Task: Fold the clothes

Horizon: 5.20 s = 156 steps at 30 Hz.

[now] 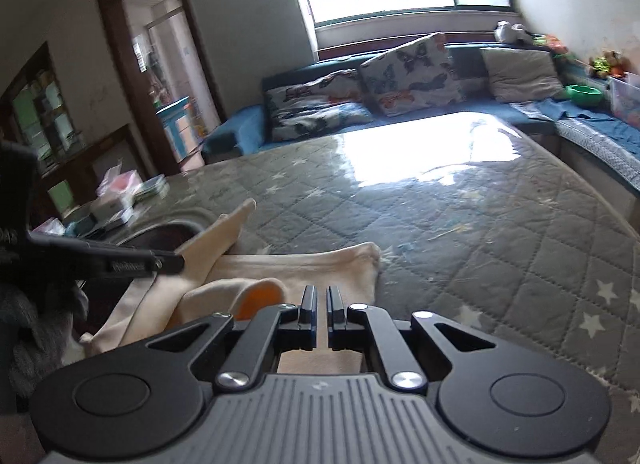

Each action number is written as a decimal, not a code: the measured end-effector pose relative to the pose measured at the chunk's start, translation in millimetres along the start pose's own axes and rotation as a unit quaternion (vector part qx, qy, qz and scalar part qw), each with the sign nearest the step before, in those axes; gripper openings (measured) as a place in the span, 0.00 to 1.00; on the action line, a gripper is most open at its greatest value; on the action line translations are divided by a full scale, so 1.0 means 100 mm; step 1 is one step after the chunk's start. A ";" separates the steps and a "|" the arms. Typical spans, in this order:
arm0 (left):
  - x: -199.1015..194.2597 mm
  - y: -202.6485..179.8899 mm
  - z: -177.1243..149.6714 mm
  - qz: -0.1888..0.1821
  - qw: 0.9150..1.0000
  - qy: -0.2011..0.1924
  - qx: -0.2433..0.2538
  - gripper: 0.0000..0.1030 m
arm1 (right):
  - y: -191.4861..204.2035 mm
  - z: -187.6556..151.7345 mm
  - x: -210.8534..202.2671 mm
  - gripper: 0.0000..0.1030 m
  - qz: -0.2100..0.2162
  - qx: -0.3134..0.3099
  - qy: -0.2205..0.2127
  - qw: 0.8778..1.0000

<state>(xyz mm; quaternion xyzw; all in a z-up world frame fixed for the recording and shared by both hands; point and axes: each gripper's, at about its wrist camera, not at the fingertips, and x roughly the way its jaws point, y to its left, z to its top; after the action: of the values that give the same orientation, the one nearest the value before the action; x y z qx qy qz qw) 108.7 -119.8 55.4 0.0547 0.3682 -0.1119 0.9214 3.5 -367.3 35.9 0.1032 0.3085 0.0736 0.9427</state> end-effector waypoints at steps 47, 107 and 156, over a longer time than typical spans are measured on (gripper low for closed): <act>-0.46 0.26 -0.34 -0.024 0.998 -0.039 -0.041 0.03 | -0.36 -0.19 -0.46 0.03 -0.106 0.047 -0.072 0.991; -0.78 0.71 -1.30 0.052 0.996 -0.041 0.052 0.05 | -0.45 -0.61 -0.58 0.70 -0.214 0.033 -0.030 0.976; -1.30 1.20 -1.48 0.064 0.992 -0.056 -0.092 0.11 | -0.71 -0.51 -0.38 0.56 -0.218 0.037 -0.005 0.975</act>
<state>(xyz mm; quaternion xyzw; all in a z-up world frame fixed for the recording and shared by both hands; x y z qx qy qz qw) -52.0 45.4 40.1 -0.0127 0.3207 -0.0213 0.9468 -51.4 -436.3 0.3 0.0685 0.3214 -0.1453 0.9332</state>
